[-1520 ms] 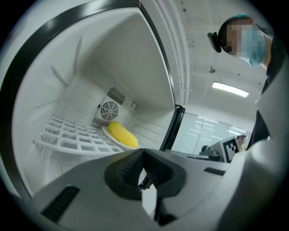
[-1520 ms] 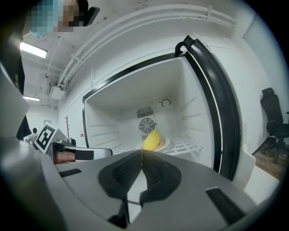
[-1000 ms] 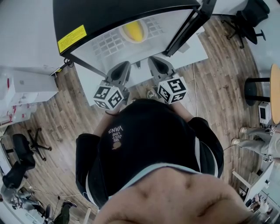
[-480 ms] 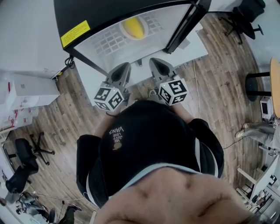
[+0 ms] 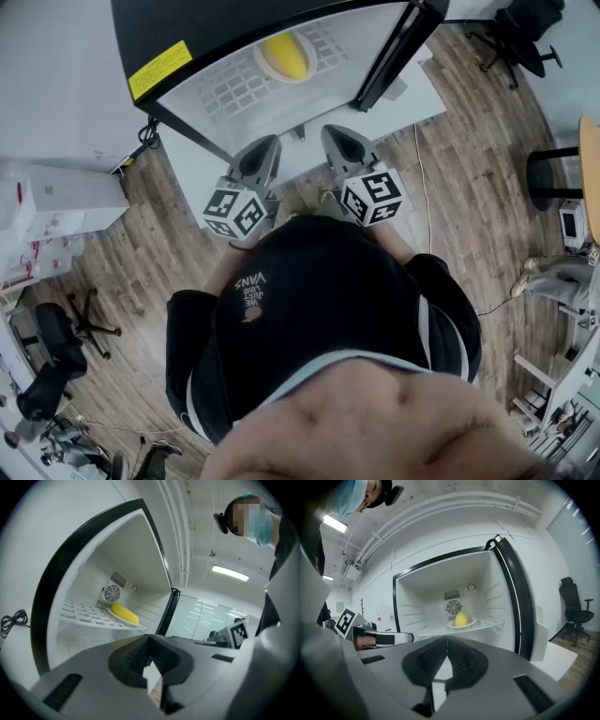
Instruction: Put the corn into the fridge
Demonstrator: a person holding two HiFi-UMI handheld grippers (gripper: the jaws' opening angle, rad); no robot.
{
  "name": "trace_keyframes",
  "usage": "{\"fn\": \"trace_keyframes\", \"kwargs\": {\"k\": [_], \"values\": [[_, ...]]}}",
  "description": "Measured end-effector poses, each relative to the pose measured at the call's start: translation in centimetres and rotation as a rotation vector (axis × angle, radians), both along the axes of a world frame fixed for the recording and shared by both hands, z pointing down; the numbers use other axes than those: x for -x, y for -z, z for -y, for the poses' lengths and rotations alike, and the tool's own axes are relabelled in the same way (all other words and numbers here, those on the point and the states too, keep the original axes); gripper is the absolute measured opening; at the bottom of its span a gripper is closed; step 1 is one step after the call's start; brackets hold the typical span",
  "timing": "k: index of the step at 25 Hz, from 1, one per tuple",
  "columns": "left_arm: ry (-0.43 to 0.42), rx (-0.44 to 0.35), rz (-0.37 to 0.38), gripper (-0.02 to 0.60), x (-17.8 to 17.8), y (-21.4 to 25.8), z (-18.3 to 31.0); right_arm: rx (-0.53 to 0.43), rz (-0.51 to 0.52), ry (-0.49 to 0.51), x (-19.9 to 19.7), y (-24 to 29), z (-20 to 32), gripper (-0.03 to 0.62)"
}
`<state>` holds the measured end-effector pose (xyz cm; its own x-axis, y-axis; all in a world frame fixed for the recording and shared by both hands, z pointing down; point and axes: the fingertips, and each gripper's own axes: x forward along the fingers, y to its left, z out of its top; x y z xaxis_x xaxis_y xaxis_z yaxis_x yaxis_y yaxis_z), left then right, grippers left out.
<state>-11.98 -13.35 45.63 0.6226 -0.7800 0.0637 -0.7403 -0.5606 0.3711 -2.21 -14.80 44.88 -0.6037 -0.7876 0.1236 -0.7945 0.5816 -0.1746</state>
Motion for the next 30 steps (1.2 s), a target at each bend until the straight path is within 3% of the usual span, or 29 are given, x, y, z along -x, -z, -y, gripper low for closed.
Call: {"fn": "trace_keyframes", "kwargs": {"k": [30], "values": [[-0.011, 0.008, -0.009, 0.018, -0.03, -0.65, -0.01, 0.005, -0.031, -0.022, -0.02, -0.92, -0.07, 0.012]]}}
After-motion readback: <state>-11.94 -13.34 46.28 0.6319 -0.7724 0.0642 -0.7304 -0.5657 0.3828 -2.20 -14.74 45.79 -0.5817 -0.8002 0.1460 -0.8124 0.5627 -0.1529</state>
